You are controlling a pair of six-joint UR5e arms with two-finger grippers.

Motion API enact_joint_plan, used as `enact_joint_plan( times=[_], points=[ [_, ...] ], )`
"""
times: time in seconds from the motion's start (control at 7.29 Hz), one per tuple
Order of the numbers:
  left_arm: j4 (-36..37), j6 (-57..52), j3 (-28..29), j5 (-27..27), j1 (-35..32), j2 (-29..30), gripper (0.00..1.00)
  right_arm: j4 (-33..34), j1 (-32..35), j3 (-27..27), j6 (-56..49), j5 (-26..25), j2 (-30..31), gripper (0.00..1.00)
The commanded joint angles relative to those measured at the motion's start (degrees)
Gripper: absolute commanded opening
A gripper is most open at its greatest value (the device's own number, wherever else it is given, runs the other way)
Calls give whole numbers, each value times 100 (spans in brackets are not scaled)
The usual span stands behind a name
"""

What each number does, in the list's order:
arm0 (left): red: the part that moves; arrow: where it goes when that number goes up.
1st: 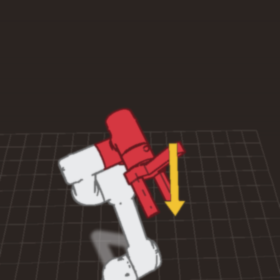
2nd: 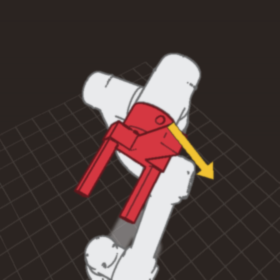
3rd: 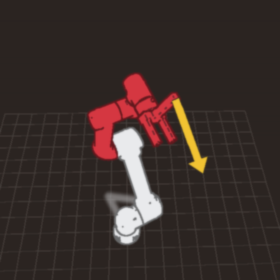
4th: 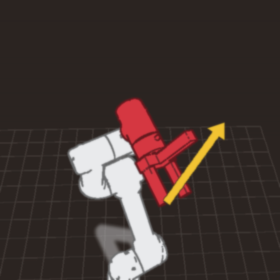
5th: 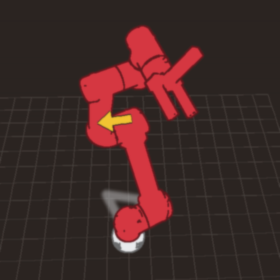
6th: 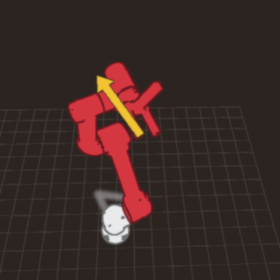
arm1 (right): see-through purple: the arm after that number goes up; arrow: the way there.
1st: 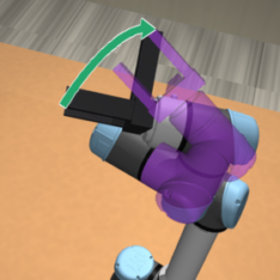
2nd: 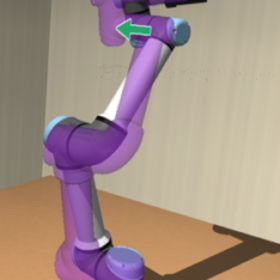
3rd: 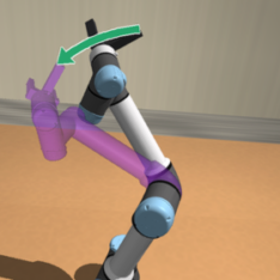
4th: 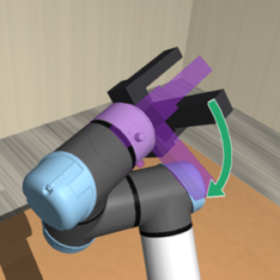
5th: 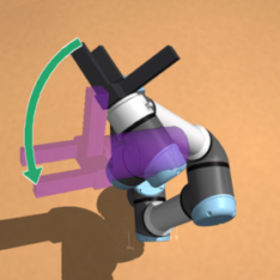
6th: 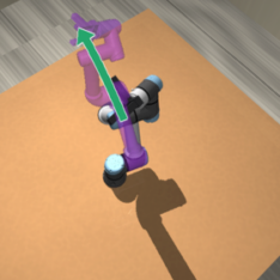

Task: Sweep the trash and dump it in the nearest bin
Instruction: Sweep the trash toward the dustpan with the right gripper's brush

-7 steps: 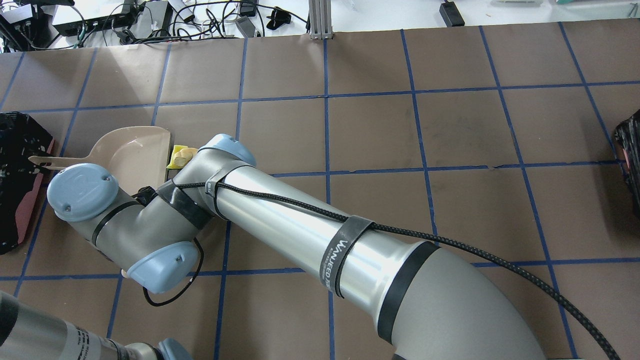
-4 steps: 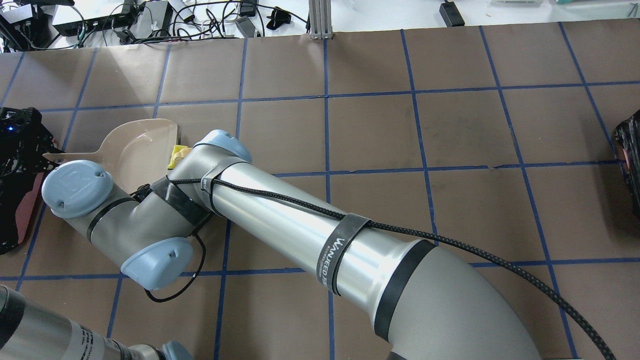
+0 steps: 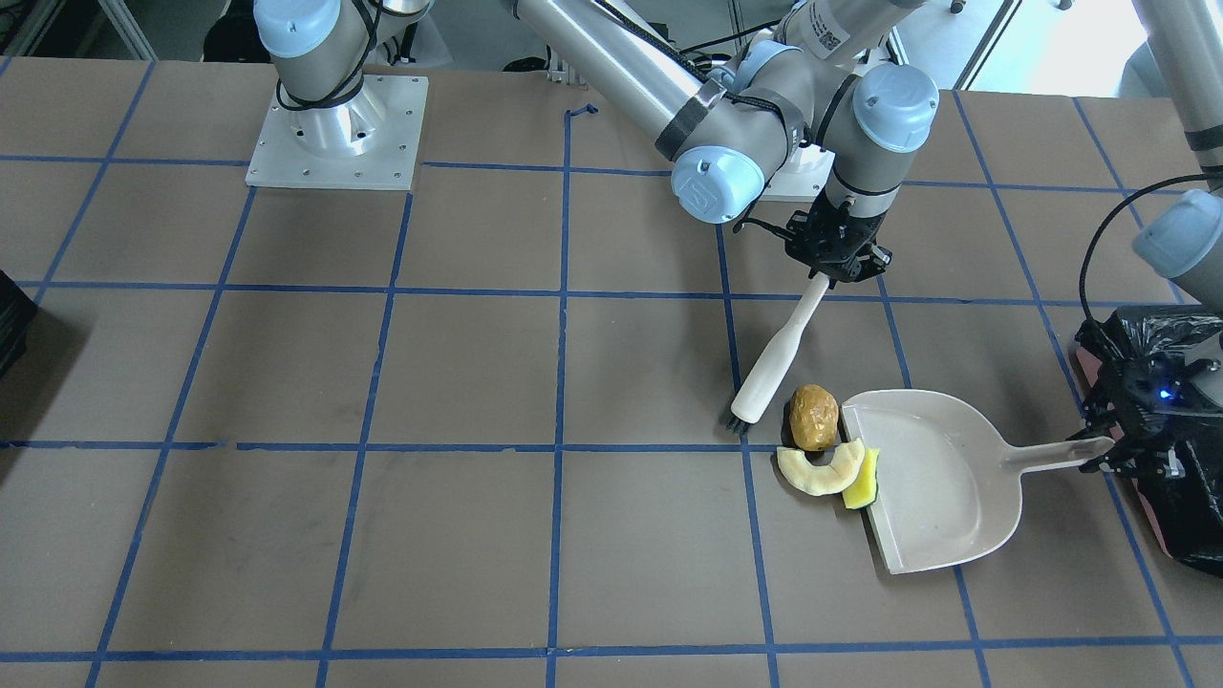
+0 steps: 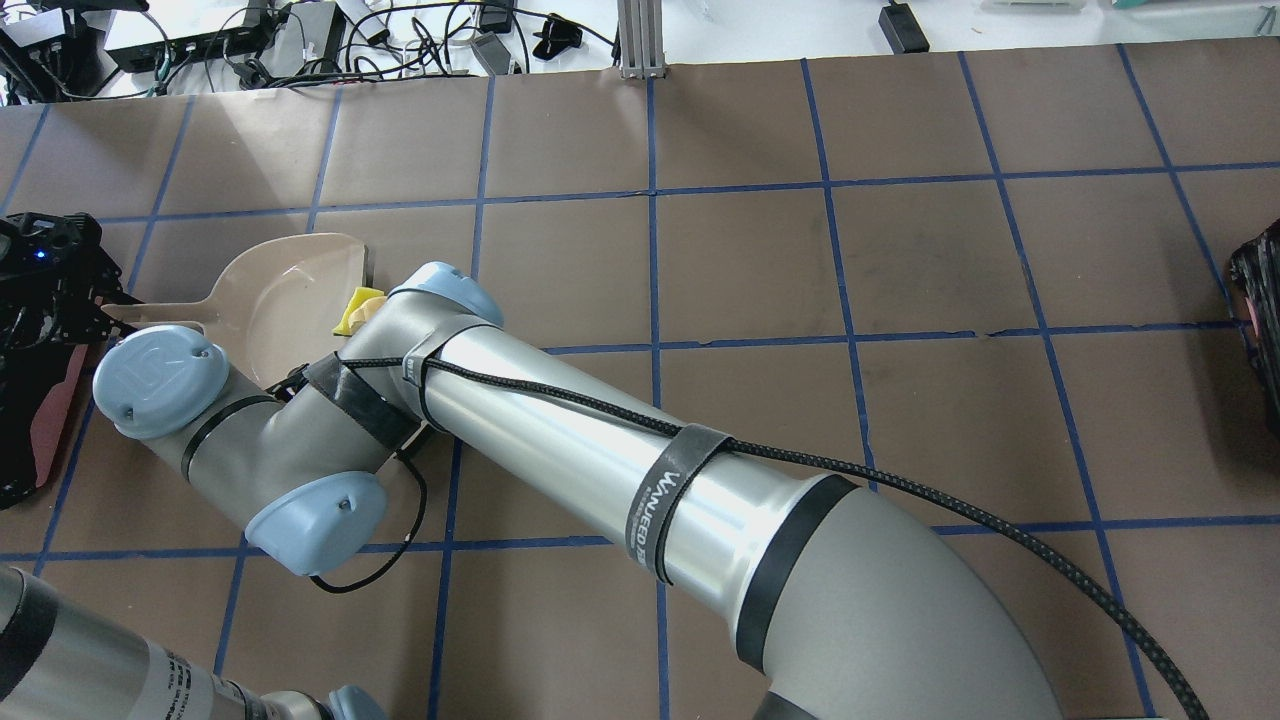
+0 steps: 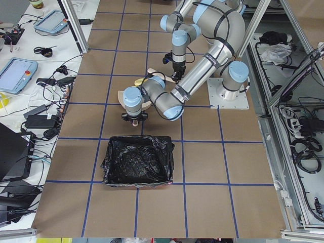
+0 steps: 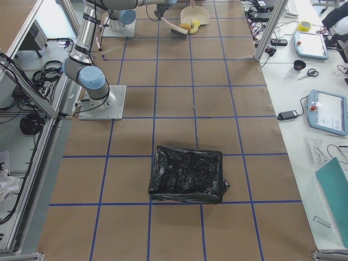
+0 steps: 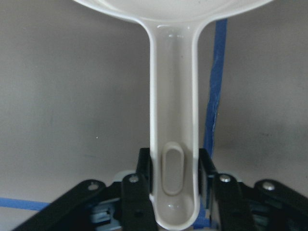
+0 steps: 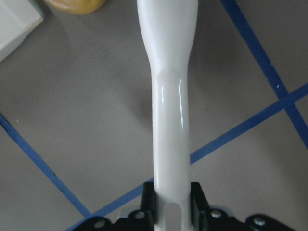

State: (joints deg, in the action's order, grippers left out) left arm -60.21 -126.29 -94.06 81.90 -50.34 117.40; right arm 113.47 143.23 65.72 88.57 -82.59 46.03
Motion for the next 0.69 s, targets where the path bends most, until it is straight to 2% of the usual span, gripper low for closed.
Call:
enact_joint_plan(
  times=[0.0, 0.27, 0.41, 0.55],
  points=[
    [36, 8, 2, 10, -2, 11, 0, 61, 3, -77, -111, 24, -76, 0],
    [36, 34, 2, 80, -2, 11, 0, 53, 3, -156, -226, 163, -120, 0],
    [262, 87, 2, 733, -20, 37, 0, 53, -6, -156, -235, 164, -120, 0],
    [412, 70, 2, 949, -107, 63, 0, 44, 3, -156, -226, 164, -103, 0]
  ],
)
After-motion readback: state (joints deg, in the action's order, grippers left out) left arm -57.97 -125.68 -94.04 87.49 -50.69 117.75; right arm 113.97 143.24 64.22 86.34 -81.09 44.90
